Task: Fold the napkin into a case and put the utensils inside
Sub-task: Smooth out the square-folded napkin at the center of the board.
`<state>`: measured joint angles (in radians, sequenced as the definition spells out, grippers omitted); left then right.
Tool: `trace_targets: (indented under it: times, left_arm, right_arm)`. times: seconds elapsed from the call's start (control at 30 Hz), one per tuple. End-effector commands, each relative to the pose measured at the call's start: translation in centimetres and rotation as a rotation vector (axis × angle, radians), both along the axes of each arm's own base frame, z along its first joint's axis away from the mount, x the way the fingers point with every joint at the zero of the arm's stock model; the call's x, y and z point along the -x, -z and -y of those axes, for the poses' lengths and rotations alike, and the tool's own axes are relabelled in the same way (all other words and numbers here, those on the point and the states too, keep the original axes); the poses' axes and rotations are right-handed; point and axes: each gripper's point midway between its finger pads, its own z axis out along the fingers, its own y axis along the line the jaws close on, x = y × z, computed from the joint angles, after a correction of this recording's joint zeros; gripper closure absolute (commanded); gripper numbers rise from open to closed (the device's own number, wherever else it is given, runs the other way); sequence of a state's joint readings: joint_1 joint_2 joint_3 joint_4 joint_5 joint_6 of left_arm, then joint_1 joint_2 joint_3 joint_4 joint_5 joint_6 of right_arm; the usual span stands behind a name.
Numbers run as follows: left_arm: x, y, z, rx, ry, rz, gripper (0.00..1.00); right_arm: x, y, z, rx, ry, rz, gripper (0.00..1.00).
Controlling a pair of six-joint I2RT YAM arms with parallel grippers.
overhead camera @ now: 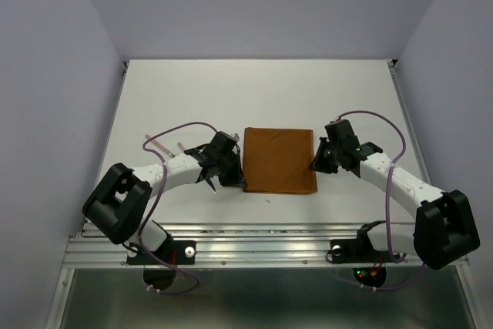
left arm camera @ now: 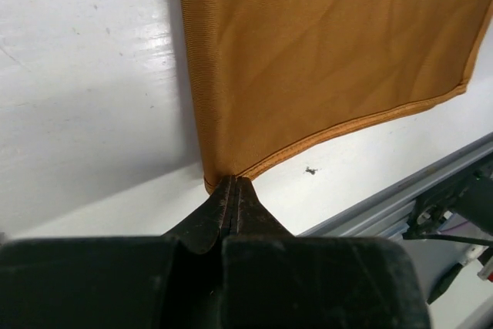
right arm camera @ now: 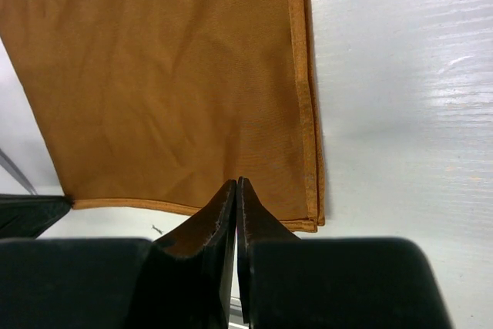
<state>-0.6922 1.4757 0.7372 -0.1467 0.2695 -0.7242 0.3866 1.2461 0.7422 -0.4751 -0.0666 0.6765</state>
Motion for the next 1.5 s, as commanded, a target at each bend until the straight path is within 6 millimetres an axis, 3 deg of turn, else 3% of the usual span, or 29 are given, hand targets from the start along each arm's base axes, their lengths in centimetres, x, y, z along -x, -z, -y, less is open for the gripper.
trace_targets:
  times: [0.0, 0.2, 0.4, 0.67, 0.8, 0.97, 1.13, 1.47]
  left_arm:
    - [-1.2, -3.0, 1.8, 0.115, 0.003, 0.089, 1.0]
    - [-1.0, -1.7, 1.6, 0.09, 0.004, 0.072, 1.0]
    - [0.1, 0.2, 1.5, 0.061, 0.023, 0.034, 1.0]
    - [1.0, 2.4, 1.7, 0.038, 0.042, -0.007, 1.0]
    - [0.7, 1.0, 2.3, 0.063, 0.065, 0.03, 1.0]
    - [0.2, -2.0, 1.9, 0.082, 0.069, 0.117, 1.0]
    - [0.5, -2.7, 1.1, 0.066, 0.061, 0.126, 1.0]
    - [1.0, 2.0, 0.3, -0.02, 0.069, 0.055, 1.0]
  right_arm:
    - [0.2, -0.8, -1.1, -0.029, -0.019, 0.016, 0.92]
    - [0.2, -1.1, -2.0, -0.034, -0.028, 0.023, 0.92]
    - [0.9, 0.4, -1.8, -0.016, -0.019, -0.007, 0.92]
    - [3.8, 5.3, 0.0, 0.058, 0.009, -0.113, 0.92]
    - [4.0, 4.8, 0.3, 0.06, 0.027, -0.109, 0.93]
    - [2.7, 1.1, 1.5, 0.066, 0.086, 0.033, 0.93]
    - [3.1, 1.4, 1.4, 0.069, 0.077, 0.005, 0.93]
    - [4.2, 5.0, 1.6, 0.099, 0.065, -0.079, 0.93]
